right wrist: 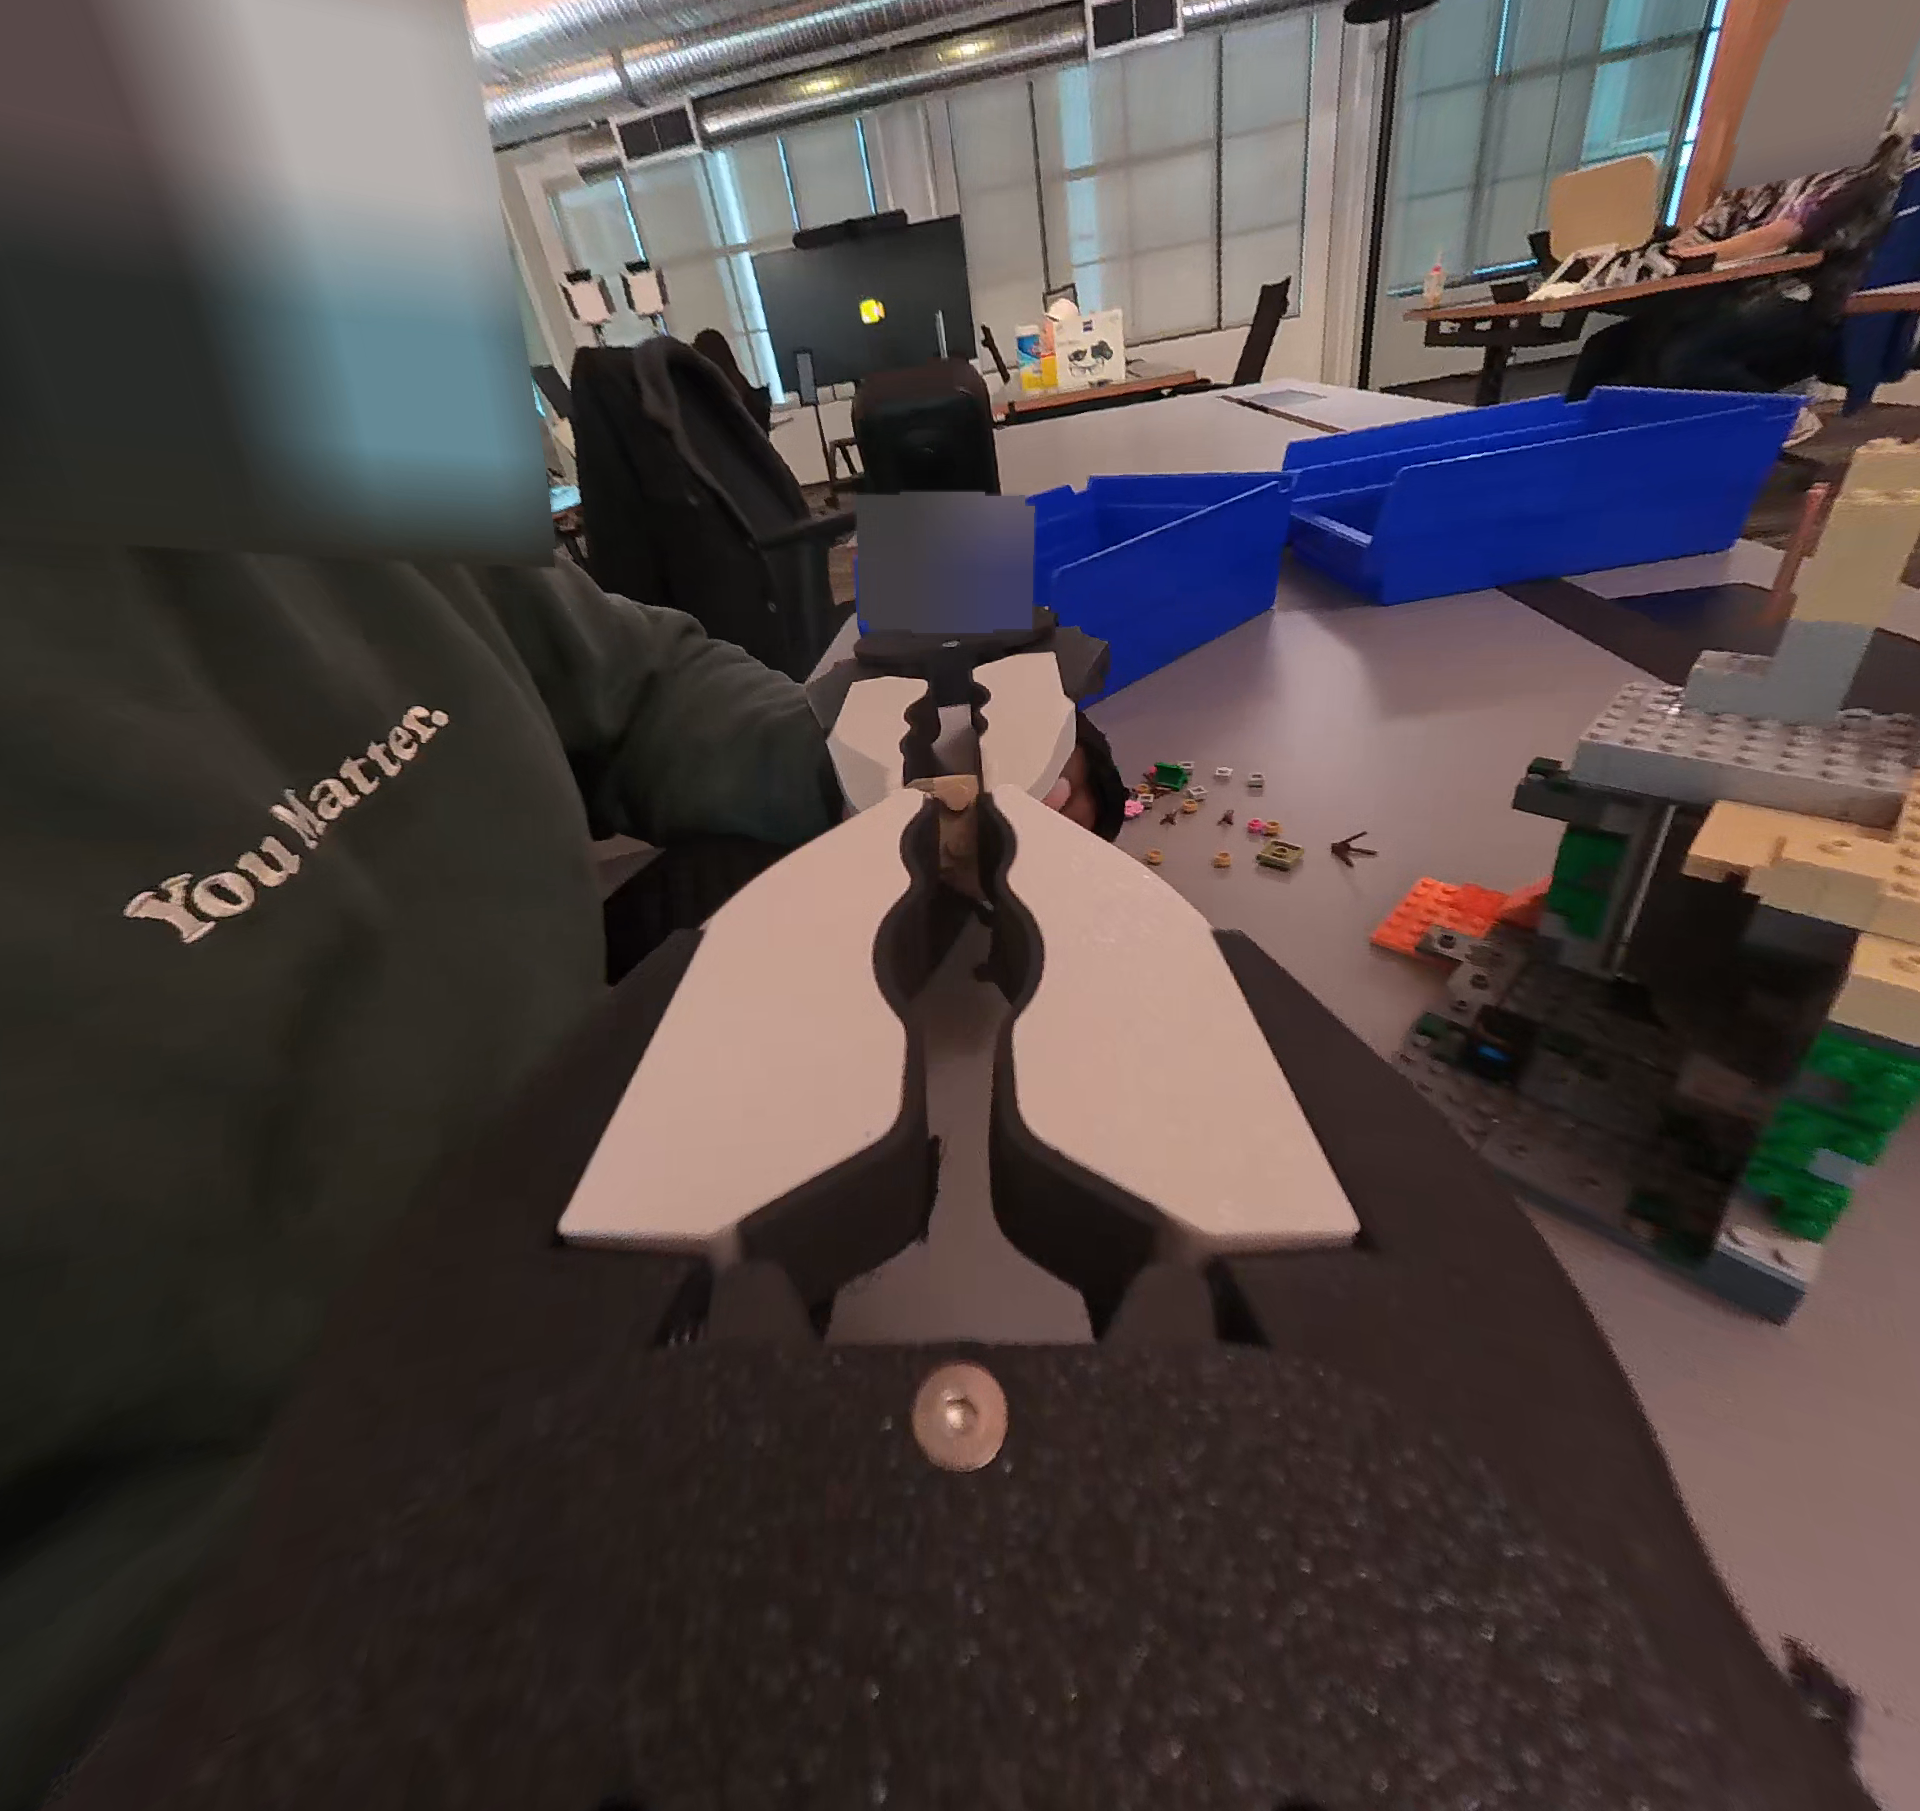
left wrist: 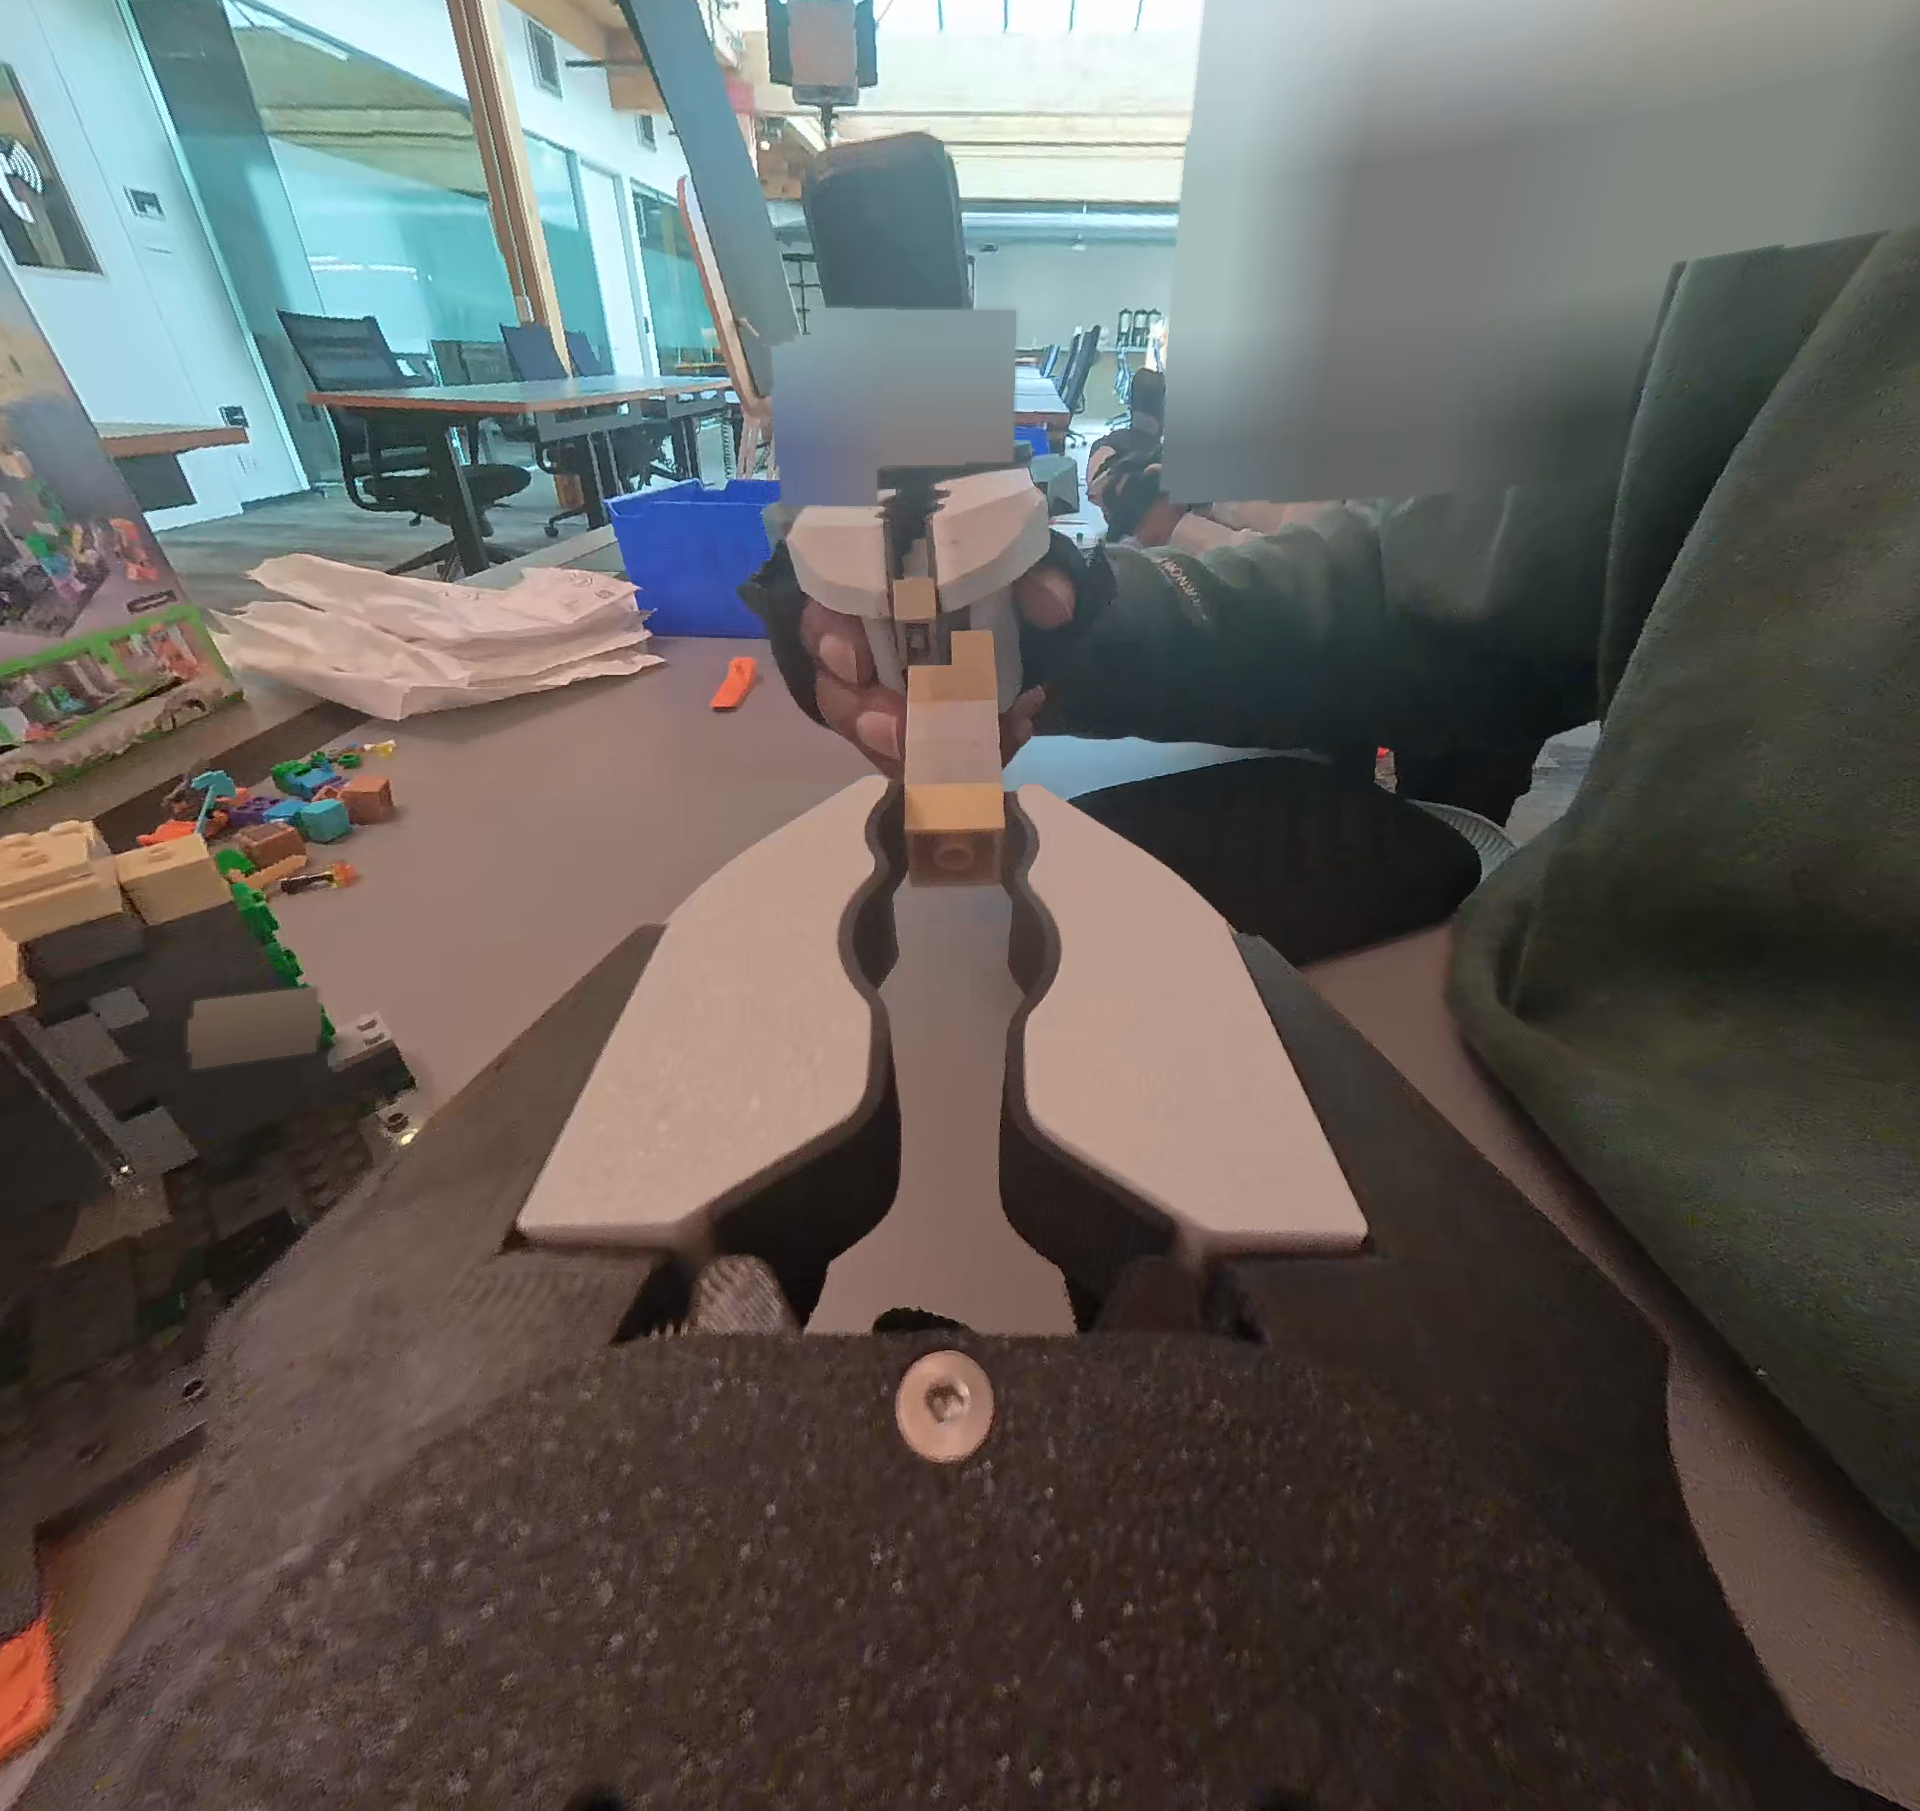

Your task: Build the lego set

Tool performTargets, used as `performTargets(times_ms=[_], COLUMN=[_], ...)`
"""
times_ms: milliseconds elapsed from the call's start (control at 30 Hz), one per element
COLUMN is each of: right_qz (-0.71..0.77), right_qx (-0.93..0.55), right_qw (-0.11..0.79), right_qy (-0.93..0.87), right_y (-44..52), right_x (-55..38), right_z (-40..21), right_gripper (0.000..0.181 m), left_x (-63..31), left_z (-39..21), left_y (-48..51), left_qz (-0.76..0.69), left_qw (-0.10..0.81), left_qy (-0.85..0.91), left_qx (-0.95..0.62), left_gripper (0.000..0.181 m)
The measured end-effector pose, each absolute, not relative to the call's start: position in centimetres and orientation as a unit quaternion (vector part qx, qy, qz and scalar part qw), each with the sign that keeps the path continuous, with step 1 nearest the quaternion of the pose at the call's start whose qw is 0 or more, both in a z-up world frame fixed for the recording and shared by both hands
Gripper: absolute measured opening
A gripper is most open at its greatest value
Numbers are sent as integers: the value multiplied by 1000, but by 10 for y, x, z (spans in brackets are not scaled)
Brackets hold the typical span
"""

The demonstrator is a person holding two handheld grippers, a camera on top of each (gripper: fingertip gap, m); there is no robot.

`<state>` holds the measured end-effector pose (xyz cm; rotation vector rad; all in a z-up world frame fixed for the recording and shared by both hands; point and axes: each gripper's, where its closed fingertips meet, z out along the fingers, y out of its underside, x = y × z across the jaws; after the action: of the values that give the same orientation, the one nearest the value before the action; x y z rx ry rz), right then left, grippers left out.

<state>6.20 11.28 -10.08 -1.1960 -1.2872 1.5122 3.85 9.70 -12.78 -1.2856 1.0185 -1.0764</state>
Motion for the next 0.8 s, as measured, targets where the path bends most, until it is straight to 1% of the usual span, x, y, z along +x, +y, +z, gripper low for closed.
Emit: performTargets(times_ms=[800], right_qz=[652], right_qx=[-461], right_qw=[380], right_qy=[-467], right_y=[101], right_x=[54], right_z=[-100], right_gripper=[7], left_x=[39], left_z=[-122], left_y=[90], left_qz=[-479], left_qw=[553], left_qy=[432], left_qx=[-528], left_gripper=[17])
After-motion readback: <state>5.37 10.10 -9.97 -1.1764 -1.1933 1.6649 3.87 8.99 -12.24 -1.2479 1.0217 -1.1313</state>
